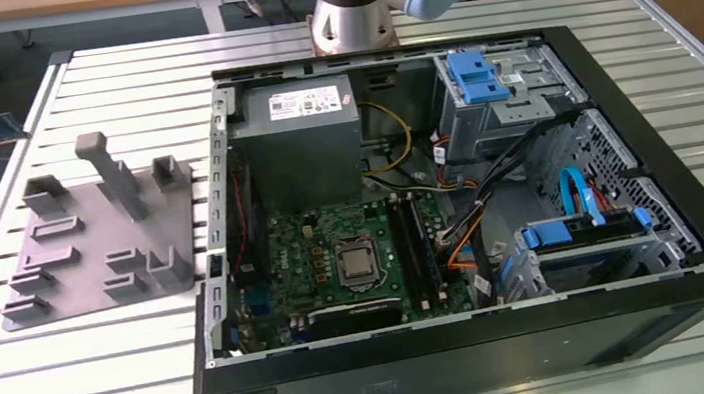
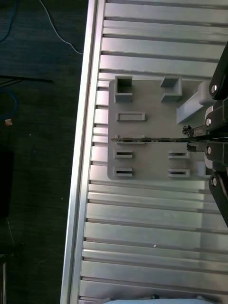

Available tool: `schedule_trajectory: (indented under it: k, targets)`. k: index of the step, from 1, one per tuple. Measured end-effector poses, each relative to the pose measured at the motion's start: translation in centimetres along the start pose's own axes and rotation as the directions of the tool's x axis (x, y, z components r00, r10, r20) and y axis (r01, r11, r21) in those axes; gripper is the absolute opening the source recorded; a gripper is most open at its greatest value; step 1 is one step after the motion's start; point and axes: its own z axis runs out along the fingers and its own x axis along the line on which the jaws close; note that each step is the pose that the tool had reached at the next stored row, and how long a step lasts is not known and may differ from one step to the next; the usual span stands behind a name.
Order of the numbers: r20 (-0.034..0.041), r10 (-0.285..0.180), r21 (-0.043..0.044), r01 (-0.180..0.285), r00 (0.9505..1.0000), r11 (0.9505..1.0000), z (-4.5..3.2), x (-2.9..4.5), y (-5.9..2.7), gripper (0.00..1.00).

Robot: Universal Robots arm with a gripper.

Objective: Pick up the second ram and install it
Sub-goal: 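Pick up the second ram and move it above second insertion slot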

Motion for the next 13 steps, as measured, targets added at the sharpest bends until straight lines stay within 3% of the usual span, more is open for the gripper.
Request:
schedule_trajectory:
  k: [7, 13]
  targets:
    - [0.0012, 0.0, 0.0001, 0.0, 1.0, 1.0, -1.3, -0.07, 0.03, 0.14]
    - [0.0012, 0.0, 0.0001, 0.0, 1.0, 1.0, -1.36, -0.07, 0.02, 0.14]
